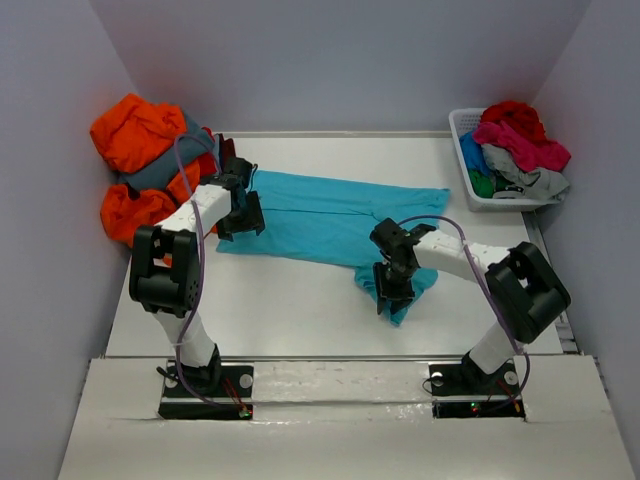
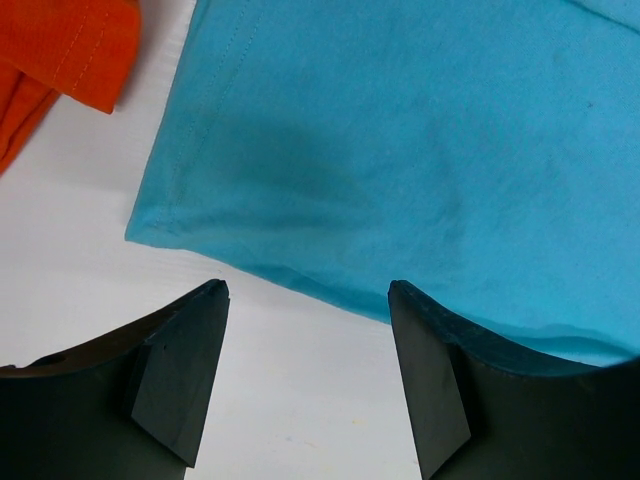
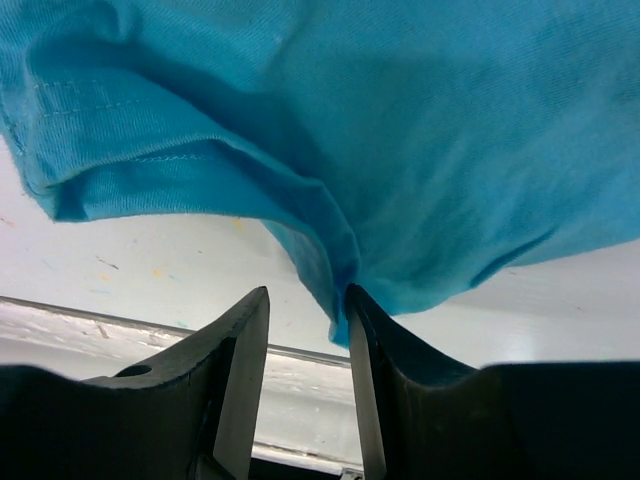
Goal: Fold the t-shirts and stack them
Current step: Pick up the 1/3-folded T-shirt at the center of the board, then fold the one-third-folded T-shirt at the center of the board.
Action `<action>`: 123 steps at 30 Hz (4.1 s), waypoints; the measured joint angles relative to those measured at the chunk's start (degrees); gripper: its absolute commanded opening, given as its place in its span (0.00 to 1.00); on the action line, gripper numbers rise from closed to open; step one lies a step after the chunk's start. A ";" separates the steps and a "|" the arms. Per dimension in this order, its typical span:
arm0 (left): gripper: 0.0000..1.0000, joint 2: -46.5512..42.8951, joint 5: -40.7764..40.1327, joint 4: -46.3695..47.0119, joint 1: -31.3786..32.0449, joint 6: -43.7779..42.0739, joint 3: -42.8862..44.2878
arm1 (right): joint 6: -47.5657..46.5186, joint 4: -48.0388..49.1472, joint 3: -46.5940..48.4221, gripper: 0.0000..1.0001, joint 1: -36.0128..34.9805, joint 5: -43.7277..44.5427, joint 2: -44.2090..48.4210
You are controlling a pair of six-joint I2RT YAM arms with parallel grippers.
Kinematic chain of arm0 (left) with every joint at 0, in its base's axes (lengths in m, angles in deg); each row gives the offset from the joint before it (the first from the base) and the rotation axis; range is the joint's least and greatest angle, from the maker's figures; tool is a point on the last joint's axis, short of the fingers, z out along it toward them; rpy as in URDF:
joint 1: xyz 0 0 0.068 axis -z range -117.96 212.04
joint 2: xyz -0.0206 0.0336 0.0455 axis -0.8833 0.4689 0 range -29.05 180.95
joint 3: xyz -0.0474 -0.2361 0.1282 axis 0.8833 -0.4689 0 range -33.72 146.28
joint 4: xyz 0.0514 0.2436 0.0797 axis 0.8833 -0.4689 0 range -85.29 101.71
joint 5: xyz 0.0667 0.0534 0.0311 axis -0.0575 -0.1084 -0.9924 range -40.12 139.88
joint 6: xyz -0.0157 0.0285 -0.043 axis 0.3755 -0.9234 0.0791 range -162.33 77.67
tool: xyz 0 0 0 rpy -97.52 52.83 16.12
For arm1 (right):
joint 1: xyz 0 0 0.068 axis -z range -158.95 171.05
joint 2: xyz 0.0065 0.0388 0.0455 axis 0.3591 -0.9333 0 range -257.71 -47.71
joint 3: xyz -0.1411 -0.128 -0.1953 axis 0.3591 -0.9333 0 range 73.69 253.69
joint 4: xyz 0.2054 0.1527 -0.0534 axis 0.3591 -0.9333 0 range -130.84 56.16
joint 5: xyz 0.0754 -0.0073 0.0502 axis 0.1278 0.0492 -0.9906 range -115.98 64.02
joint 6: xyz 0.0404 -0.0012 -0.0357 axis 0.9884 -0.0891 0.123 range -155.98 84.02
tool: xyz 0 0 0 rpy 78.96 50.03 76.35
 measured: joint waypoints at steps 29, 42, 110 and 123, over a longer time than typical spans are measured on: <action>0.76 0.81 -0.17 3.50 -11.41 0.31 -4.66 | 1.31 0.74 0.00 0.33 -0.42 -0.02 -0.15; 0.69 3.89 3.80 5.62 -12.02 0.15 -5.18 | 1.31 0.76 0.00 0.32 -0.42 -0.02 -0.33; 0.06 6.12 4.94 1.90 -10.38 -0.74 5.86 | 5.70 -12.28 20.31 0.07 -0.39 16.50 0.87; 0.06 12.20 4.63 0.35 -9.29 -0.94 16.57 | 3.63 -15.91 34.16 0.07 5.07 21.42 -5.84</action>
